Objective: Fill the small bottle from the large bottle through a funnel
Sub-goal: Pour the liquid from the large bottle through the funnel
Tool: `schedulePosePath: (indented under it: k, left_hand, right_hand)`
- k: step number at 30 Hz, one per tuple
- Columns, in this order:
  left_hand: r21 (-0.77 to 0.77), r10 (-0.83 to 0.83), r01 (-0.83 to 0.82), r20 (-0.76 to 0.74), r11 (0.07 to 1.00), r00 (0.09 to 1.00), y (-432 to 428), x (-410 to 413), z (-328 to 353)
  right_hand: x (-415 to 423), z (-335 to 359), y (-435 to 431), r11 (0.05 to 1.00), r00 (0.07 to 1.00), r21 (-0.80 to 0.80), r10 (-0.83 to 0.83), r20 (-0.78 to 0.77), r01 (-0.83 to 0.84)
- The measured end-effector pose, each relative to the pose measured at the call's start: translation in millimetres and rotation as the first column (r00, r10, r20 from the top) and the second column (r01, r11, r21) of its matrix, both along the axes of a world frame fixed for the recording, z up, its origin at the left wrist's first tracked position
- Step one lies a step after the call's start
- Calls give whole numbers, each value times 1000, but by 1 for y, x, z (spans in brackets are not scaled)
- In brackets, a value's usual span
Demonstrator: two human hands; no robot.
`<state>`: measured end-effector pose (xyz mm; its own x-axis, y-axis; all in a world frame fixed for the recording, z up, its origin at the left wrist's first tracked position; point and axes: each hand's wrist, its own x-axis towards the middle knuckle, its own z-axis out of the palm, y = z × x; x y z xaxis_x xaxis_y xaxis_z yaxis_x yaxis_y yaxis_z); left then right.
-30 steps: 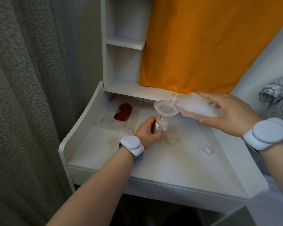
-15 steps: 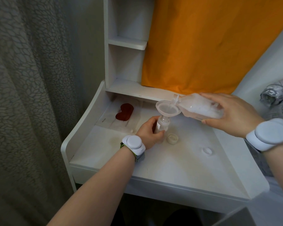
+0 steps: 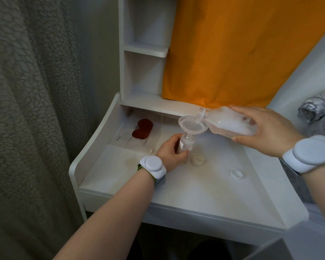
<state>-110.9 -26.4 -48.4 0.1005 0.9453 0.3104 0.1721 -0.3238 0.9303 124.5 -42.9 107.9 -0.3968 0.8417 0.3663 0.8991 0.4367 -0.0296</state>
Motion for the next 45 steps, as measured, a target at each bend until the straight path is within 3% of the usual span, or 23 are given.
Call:
schedulePosePath:
  k: [45]
  left_hand:
    - [-20,28,-30,-72,999,997,1,-1,-1]
  right_hand:
    - [-3,1,-3,1000,1000,-21,-12,-10,11]
